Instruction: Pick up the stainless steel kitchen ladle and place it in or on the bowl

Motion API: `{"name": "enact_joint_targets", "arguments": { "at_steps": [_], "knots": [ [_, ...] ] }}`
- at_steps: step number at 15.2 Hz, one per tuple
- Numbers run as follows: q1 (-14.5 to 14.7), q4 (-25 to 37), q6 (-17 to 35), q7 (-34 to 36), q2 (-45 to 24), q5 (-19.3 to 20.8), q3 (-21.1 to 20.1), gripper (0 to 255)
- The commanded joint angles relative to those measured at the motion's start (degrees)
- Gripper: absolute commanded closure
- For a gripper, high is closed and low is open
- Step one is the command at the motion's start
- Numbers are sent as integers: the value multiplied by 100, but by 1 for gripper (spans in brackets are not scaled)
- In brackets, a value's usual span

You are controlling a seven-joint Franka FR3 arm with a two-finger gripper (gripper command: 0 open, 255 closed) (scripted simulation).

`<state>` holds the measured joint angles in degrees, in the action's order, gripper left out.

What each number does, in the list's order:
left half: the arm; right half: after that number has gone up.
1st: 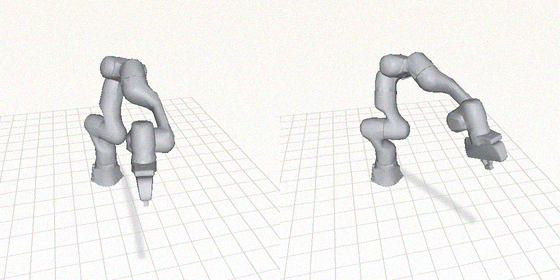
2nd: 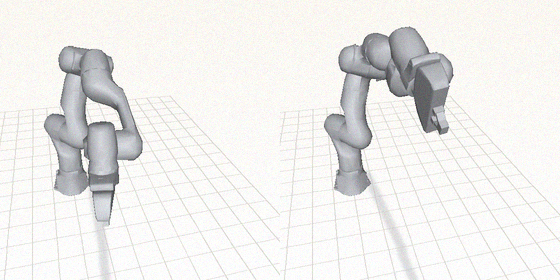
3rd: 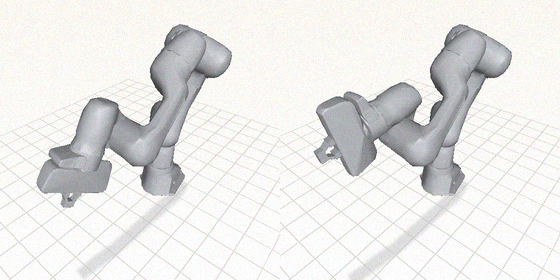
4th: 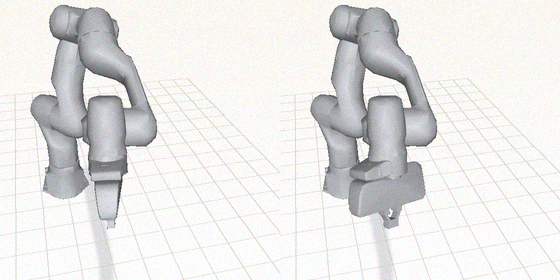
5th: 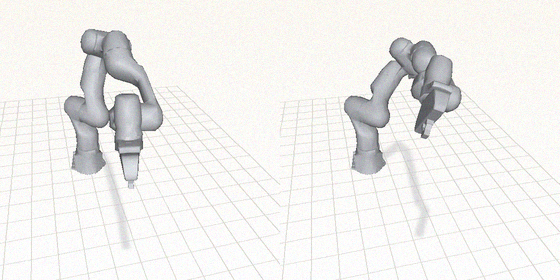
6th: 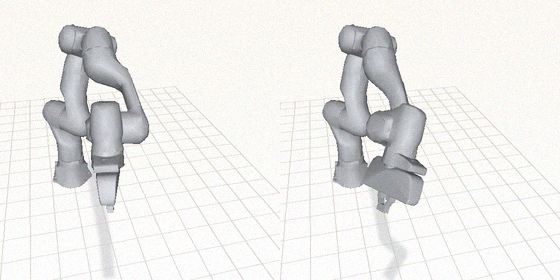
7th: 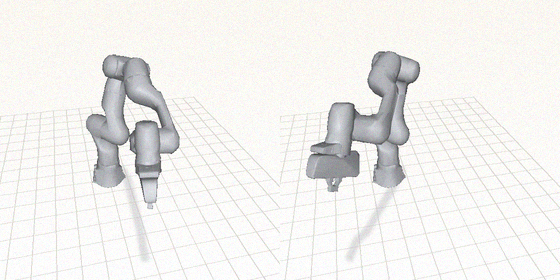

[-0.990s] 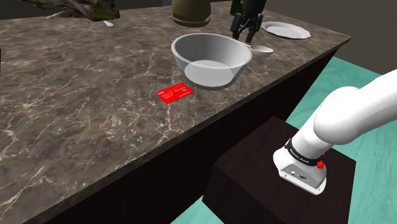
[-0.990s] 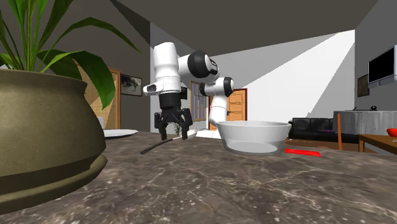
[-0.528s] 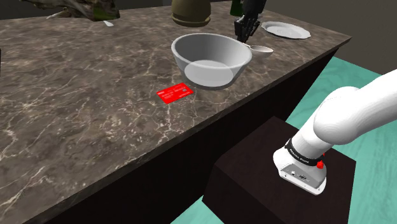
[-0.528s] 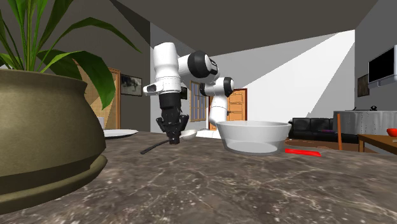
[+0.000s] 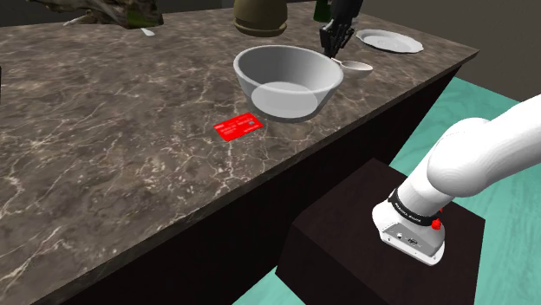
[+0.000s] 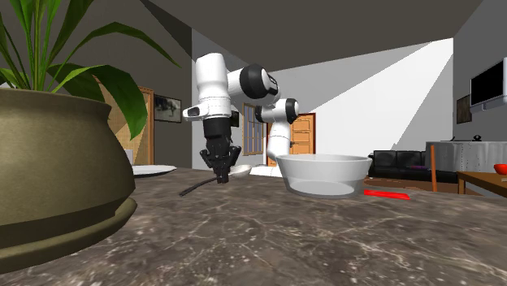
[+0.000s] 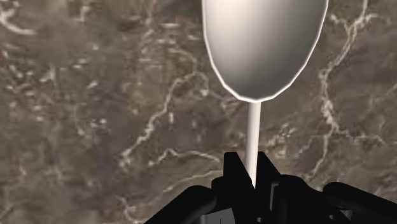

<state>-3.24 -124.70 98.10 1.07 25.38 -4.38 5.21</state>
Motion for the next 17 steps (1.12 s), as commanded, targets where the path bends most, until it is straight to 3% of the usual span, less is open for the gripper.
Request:
{"name": "enact_joint_targets", "arguments": {
  "at_steps": [1, 17],
  "knots": [
    [2, 125, -114, 12, -11, 0, -2, 255],
    [26, 1597, -1326, 112, -268, -17, 6, 255]
  ]
}}
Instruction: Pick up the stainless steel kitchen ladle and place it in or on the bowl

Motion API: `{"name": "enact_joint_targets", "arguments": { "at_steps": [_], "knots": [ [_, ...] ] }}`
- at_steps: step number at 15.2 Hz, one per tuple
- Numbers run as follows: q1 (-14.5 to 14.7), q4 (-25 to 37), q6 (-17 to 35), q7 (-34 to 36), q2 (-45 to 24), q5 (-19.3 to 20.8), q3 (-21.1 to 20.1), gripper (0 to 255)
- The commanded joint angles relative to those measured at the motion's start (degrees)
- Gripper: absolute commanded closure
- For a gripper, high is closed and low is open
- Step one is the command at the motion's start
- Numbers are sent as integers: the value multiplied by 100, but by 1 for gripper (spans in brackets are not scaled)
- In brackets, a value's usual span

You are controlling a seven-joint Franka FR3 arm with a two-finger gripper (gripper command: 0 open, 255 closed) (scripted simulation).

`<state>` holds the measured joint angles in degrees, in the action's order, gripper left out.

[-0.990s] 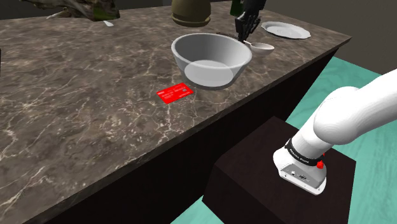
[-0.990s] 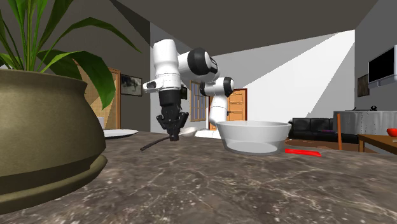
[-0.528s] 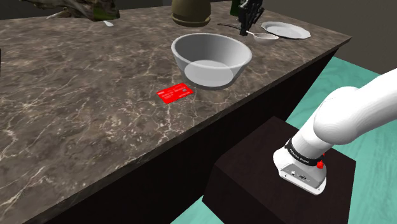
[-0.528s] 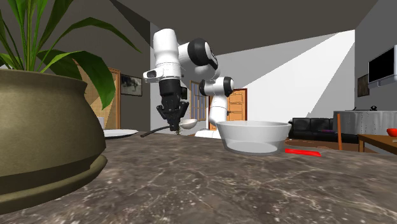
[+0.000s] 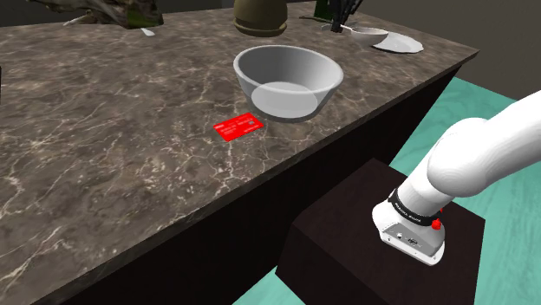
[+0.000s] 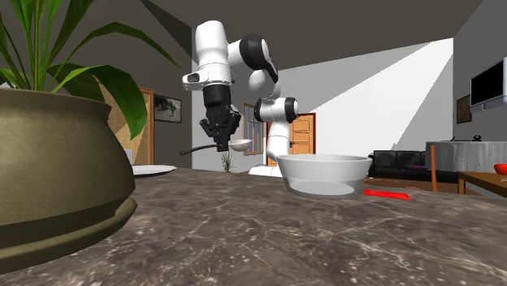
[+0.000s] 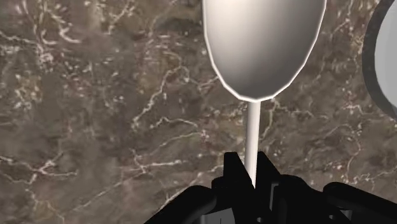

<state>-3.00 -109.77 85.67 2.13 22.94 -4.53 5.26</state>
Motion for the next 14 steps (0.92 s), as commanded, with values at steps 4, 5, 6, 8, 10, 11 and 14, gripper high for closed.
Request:
{"name": "enact_joint_targets", "arguments": {
  "at_steps": [4, 5, 6, 8, 10, 11, 14],
  "knots": [
    [9, 528, -392, 29, -137, -12, 8, 255],
    [11, 638, -470, 35, -169, -15, 10, 255],
    [12, 750, -548, 40, -202, -18, 12, 255],
    [16, 979, -707, 51, -272, -25, 17, 255],
    [19, 1216, -868, 62, -349, -33, 22, 255],
    [21, 1338, -949, 67, -390, -38, 25, 255],
    [109, 1284, -966, 363, -289, -104, -174, 255]
  ]
}}
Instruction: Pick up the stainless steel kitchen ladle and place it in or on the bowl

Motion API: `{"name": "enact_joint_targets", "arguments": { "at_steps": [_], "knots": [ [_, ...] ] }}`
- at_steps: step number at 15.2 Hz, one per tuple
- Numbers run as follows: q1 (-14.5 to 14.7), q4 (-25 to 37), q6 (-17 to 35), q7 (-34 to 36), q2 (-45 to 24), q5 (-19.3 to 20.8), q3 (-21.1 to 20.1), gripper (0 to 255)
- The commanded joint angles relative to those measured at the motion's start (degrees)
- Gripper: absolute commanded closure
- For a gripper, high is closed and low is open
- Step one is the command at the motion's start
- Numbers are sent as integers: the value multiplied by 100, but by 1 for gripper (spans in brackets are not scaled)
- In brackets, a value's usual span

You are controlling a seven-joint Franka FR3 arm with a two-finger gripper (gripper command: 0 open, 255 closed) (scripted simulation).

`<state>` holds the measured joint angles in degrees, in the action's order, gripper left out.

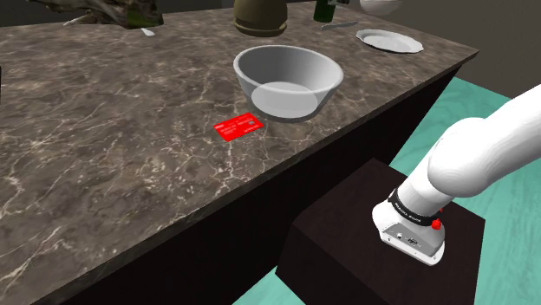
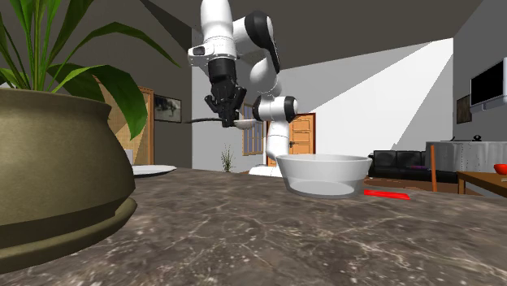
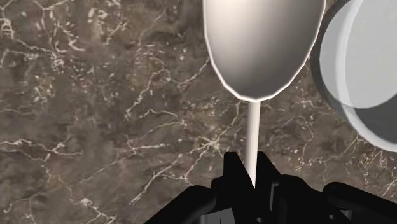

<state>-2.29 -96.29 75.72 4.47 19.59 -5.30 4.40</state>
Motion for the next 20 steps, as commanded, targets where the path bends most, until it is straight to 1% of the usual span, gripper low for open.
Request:
{"name": "enact_joint_targets", "arguments": {
  "at_steps": [1, 9, 16, 17, 20],
  "knots": [
    [82, -104, 36, 276, 94, -64, -188, 255],
    [418, -183, 98, 1453, 257, -377, -1011, 255],
    [708, 91, 179, 2508, 66, -599, -1759, 255],
    [772, 201, 200, 2755, -24, -629, -1937, 255],
    [778, -168, 437, 2704, 106, -651, -1934, 255]
  ]
}}
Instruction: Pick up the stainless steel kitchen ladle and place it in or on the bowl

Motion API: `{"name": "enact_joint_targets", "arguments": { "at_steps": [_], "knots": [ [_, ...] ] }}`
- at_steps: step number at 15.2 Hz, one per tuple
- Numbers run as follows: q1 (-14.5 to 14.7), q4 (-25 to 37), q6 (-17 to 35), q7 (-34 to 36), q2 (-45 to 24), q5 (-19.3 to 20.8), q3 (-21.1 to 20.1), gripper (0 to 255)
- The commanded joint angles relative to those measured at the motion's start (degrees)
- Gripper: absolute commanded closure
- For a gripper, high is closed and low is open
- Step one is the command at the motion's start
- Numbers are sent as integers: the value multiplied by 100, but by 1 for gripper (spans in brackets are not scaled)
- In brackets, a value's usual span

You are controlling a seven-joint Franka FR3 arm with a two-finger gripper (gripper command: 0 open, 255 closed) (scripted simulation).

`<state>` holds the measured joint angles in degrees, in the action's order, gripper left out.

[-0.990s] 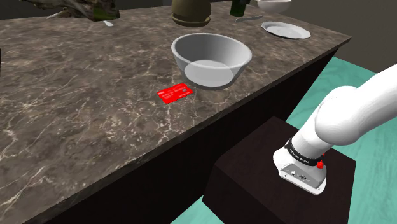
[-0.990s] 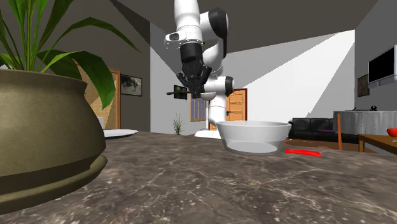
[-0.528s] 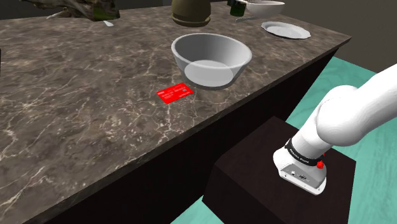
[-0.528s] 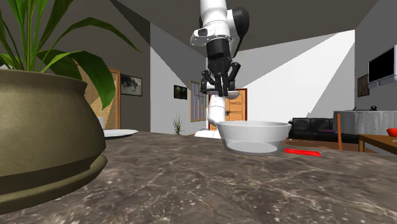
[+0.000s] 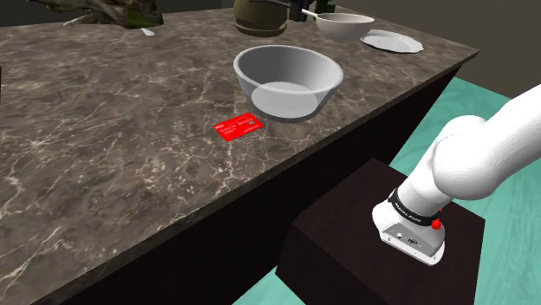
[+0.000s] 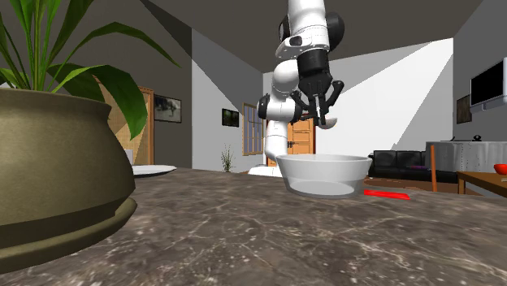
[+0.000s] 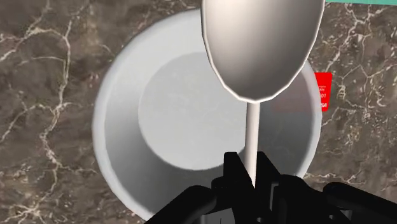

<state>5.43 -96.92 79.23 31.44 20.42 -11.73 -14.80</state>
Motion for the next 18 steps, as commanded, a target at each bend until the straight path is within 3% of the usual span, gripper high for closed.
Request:
{"name": "enact_joint_targets", "arguments": {
  "at_steps": [1, 13, 18],
  "knots": [
    [8, -224, 164, -10, 64, -15, -14, 255],
    [42, -1486, 1057, -172, 429, -95, -38, 255],
    [42, -1486, 1057, -172, 429, -95, -37, 255]
  ]
}}
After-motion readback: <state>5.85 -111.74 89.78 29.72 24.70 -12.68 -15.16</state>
